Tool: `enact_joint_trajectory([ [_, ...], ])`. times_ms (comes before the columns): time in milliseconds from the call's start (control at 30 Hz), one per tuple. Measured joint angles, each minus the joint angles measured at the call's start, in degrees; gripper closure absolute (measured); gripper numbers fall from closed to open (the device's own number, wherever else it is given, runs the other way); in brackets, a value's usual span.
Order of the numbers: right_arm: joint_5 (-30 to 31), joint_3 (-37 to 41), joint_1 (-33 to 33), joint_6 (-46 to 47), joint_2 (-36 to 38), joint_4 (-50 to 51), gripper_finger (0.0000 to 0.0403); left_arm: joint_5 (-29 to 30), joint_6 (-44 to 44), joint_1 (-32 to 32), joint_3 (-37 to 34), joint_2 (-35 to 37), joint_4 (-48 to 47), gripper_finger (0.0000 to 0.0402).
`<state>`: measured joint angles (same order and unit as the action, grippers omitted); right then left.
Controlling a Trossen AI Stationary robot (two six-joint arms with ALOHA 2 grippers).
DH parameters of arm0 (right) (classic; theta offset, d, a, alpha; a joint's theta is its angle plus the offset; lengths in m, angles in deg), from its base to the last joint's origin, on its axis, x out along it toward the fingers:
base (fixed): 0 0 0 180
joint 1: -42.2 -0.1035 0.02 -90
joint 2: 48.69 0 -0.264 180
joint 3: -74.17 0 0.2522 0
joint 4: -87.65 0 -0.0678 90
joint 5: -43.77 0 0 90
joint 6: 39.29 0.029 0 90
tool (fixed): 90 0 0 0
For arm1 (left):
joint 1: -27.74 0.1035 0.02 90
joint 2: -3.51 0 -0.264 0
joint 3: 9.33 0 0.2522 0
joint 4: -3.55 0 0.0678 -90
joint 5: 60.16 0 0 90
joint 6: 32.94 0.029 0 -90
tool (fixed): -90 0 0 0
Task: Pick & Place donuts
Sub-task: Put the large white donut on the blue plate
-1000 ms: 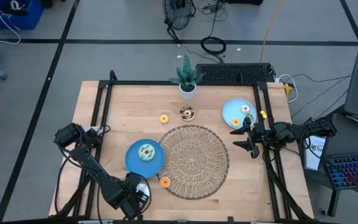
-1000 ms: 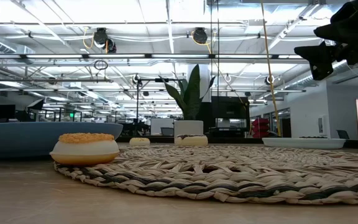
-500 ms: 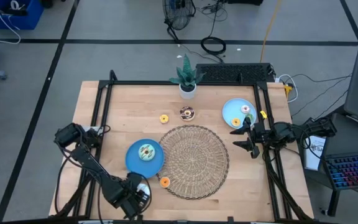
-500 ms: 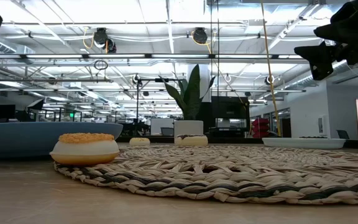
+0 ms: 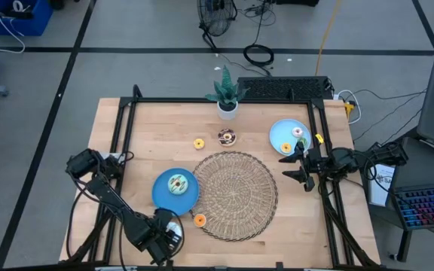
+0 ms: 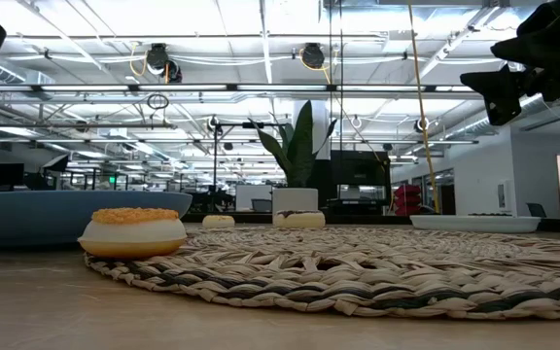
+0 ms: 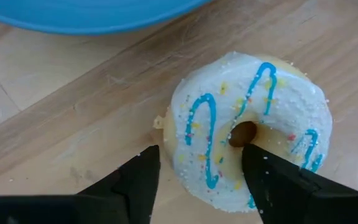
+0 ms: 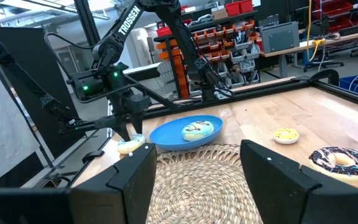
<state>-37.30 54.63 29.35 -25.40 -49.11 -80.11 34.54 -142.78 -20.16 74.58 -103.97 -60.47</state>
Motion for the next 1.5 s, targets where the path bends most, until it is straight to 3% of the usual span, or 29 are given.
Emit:
enact_joint_trajectory([
  [233,0.0,0.0,0.0,0.0,0.0,0.0,0.0183,0.9,0.1,0.0,0.0,0.0,0.0,0.0259],
  [400,0.0,0.0,0.0,0.0,0.0,0.0,0.0183,1.1,0.3,0.0,0.0,0.0,0.5,0.0288],
  [1100,0.0,0.0,0.0,0.0,0.0,0.0,0.0183,0.9,6.1,0.1,2.2,0.2,0.8,0.0289],
  [1500,0.0,0.0,0.0,0.0,0.0,0.0,0.0183,3.9,11.2,0.1,6.2,0.2,0.7,0.0289],
])
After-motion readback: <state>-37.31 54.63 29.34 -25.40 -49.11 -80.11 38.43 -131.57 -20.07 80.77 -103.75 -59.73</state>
